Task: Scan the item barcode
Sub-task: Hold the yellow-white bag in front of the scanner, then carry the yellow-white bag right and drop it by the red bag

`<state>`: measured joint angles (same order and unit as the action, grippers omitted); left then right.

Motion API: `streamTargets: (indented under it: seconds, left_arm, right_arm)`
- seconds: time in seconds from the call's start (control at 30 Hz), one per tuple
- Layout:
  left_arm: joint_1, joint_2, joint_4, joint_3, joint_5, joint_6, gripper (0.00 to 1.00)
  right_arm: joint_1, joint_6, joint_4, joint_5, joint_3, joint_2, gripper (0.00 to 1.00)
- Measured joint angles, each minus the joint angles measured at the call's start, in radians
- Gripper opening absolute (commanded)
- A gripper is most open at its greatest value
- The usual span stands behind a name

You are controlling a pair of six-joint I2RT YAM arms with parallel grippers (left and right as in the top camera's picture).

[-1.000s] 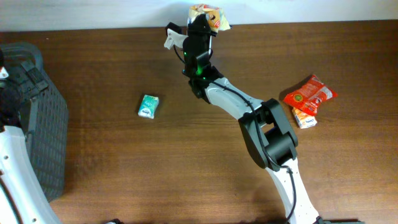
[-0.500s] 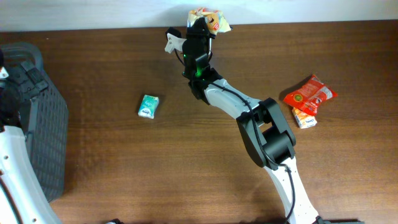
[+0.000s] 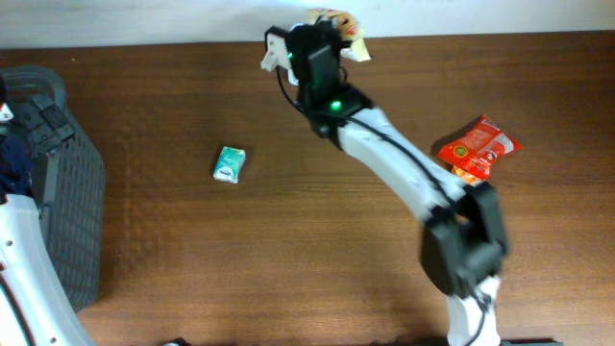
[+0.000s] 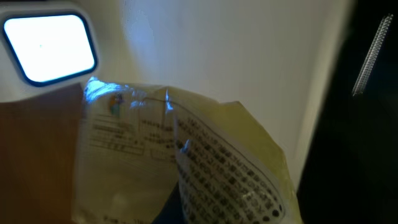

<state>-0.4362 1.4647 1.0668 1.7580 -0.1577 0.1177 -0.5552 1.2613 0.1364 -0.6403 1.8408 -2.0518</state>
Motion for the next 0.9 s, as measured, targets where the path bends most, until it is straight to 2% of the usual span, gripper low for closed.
streamTargets:
  seconds: [0.13,0.2,0.23,0.33,0.53,0.67,0.77,0.8,0.83,0.87,0.9]
  left_arm:
    - [0.000,0.000,-0.001,0.000,0.000,0.000,0.99]
    - [0.000,0.000,0.000,0.000,0.000,0.000,0.99]
    - [0.000,0.000,-0.002,0.000,0.000,0.000,0.99]
    - [0.000,0.000,-0.001,0.000,0.000,0.000,0.99]
    - [0.000,0.000,-0.001,0.000,0.000,0.000,0.99]
    - [0.000,0.000,-0.001,0.000,0.000,0.000,0.99]
    - [0.000,0.000,-0.001,0.000,0.000,0.000,0.99]
    - [0.000,0.000,-0.001,0.000,0.000,0.000,0.99]
    - [0.000,0.000,-0.001,0.000,0.000,0.000,0.99]
    - [0.000,0.000,-0.001,0.000,0.000,0.000,0.99]
    - [0.000,0.000,-0.001,0.000,0.000,0.000,0.99]
  right_arm:
    - [0.016,-0.317,0.316,0.148,0.003,0.224,0.04]
    - [0.061,-0.518,0.469,0.284,0.009,0.331,0.04]
    - [0.082,-0.567,0.506,0.319,0.010,0.349,0.04]
    - [0.264,-0.799,0.678,0.499,0.014,0.410,0.04]
    - [0.618,-1.067,0.858,0.666,0.014,0.297,0.04]
    - [0.782,-1.164,0.880,0.737,0.013,0.123,0.04]
    - [0.842,-1.199,0.881,0.774,0.012,0.005,0.04]
    - [0.855,-1.210,0.883,0.782,0.011,-0.029,0.14]
    - [0.865,-1.216,0.885,0.792,0.010,-0.055,0.48]
    - [0.871,-1.228,0.890,0.803,0.010,-0.068,0.69]
    - [0.880,-1.234,0.899,0.808,0.008,-0.080,1.00]
